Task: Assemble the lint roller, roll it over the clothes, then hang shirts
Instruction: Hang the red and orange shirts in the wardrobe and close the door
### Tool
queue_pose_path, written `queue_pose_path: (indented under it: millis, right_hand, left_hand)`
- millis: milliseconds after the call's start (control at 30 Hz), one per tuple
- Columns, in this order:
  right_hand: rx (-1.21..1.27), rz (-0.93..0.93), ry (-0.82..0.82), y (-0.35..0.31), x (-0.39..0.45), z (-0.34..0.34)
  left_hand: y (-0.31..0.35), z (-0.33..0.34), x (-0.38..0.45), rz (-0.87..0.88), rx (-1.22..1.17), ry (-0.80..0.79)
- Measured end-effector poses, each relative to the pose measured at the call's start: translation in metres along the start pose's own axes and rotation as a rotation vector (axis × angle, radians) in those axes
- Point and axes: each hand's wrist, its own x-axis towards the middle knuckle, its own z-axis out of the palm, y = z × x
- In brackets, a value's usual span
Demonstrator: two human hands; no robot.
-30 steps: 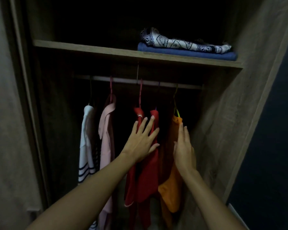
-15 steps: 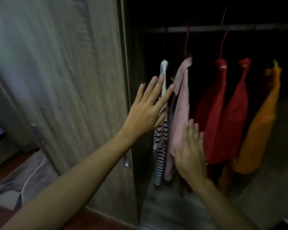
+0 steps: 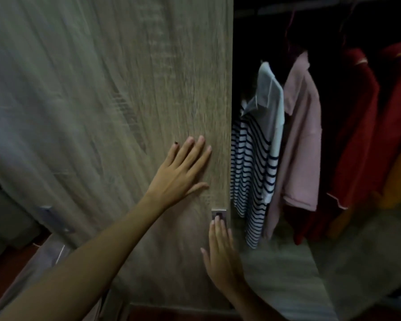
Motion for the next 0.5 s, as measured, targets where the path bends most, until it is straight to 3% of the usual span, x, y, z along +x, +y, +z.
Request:
queue_pose_path:
  millis: [500]
  right_hand:
    - [-0.010, 0.108, 0.039, 0.033, -0.001, 0.004]
  left_hand:
    - [0.033, 0.006, 0.027, 0.011, 0.010, 0.056]
